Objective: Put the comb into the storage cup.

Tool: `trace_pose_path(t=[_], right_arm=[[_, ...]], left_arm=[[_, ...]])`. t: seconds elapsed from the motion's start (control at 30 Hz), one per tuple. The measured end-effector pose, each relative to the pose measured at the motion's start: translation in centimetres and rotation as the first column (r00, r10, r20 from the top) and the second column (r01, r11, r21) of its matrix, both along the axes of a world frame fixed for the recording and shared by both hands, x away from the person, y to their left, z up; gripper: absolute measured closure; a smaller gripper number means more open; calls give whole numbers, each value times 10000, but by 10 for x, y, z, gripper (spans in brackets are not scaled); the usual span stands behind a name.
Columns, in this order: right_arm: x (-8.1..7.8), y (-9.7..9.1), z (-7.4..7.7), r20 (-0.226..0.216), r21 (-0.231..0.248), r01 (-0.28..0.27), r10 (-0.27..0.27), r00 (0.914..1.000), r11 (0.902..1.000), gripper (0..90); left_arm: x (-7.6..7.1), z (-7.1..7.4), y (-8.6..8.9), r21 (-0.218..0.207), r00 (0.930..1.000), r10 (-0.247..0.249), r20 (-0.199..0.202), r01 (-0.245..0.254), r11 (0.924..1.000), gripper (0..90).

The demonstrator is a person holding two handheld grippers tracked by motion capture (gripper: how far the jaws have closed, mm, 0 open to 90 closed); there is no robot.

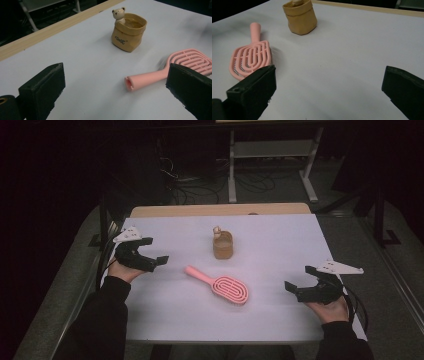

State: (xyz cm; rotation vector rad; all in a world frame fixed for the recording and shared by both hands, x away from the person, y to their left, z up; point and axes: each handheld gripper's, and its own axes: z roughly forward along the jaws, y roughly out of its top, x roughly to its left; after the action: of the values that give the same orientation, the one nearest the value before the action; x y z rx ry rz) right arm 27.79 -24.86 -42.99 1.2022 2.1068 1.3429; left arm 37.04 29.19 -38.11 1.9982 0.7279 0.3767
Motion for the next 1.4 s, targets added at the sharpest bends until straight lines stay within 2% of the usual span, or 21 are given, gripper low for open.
trace_pose_path(t=[0.27,0.47,0.7,0.93,1.4], right_arm=[[0,0,0,-18,-4,-18,18,10000,10000,0],[0,0,0,-20,-3,-31,31,10000,10000,0],[0,1,0,-43,-1,-45,45,10000,10000,0],[-1,0,0,-70,40,-45,45,10000,10000,0],[-1,1,-1,-116,55,-70,71,9999,10000,0]], left_arm=[[6,4,-16,-32,9994,-331,-80,331,9994,15],[9,5,-29,158,9982,-590,-92,591,9981,15],[14,-2,-44,302,9960,-847,-282,856,9959,16],[18,-11,-60,691,9938,-1028,-430,1056,9920,16],[27,-25,-72,1171,9885,-1224,-888,1324,9843,35]])
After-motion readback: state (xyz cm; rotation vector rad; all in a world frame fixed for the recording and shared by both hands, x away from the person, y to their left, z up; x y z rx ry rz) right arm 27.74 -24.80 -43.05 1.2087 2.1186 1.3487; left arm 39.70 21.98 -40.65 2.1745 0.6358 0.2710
